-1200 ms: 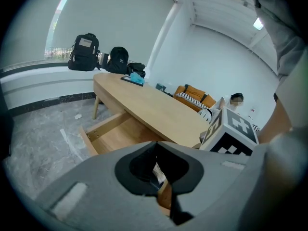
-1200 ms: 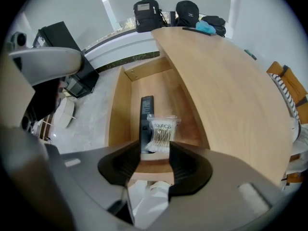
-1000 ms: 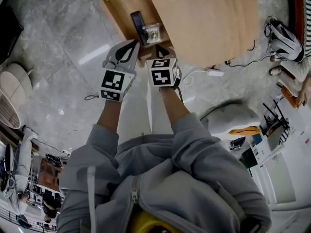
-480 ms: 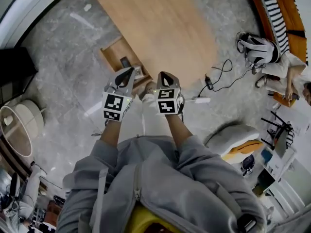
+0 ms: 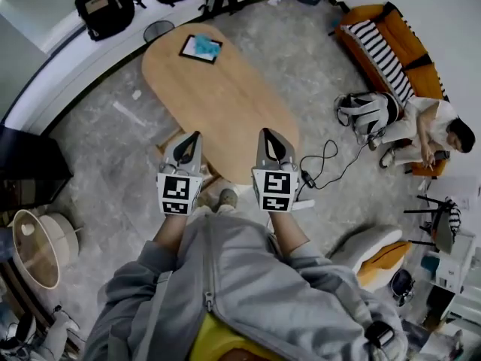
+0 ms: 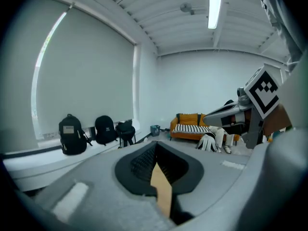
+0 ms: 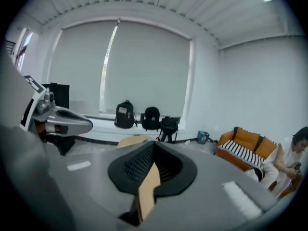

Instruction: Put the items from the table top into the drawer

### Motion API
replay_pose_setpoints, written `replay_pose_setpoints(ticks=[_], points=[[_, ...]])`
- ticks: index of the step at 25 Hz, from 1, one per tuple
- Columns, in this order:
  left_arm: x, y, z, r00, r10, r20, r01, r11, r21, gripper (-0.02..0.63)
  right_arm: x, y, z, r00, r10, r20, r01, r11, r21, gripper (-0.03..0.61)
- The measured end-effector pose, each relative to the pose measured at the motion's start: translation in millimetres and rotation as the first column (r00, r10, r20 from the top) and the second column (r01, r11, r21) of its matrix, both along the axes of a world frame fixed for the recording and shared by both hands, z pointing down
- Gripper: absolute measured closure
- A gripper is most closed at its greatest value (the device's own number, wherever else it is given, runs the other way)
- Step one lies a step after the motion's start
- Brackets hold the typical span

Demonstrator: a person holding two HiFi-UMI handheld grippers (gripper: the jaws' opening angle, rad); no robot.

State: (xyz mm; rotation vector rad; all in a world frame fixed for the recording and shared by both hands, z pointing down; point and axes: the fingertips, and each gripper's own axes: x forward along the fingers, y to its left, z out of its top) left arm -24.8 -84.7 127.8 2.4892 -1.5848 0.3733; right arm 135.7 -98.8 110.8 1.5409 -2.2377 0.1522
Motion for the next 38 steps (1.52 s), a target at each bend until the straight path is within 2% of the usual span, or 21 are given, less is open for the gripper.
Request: replay_pose_setpoints(ticks=[3,6,10,16,22,30,38], points=[[3.3,-4.5,-60.1,0.999,-0.049,0.009,0.048,0.992,0.113,0.615,6.8,-1.3,-63.0,1.0,-0.001,0.032,-0.004,0.991,0.133,0.578],[8.6,-2.3,-111.6,0.998,-0.068,-0.008,0.068,0.976,0.208,0.615,2.6,4.9,-111.4,0.998,-0.036,0.045,0.025,0.97,0.24,0.578],[14.3,11.4,-151.8,0.994,-0.09,-0.061,0.103,0.961,0.257,0.615,-2.3,17.4,-147.8,0.995,-0.092,0.042,0.074,0.945,0.32,0.578],[29.2,16.0,-177.7,0.994,-0.089,-0.069,0.105,0.949,0.297,0.614,2.7,18.6,-158.1,0.989,-0.142,0.046,0.119,0.934,0.338,0.578],[43.5,20.0,-179.7,0.996,-0.073,-0.058,0.087,0.949,0.302,0.614,18.5,23.2,-158.0,0.988,-0.133,0.074,0.103,0.943,0.315,0.578],[61.8,24.8,-181.1,0.998,-0.055,-0.032,0.062,0.948,0.311,0.615,29.1,30.5,-162.1,0.984,-0.155,0.086,0.116,0.931,0.345,0.578],[62.2,36.2,-179.6,0.999,-0.043,-0.028,0.05,0.946,0.321,0.615,22.1,43.4,-162.0,0.981,-0.171,0.086,0.131,0.927,0.351,0.578]])
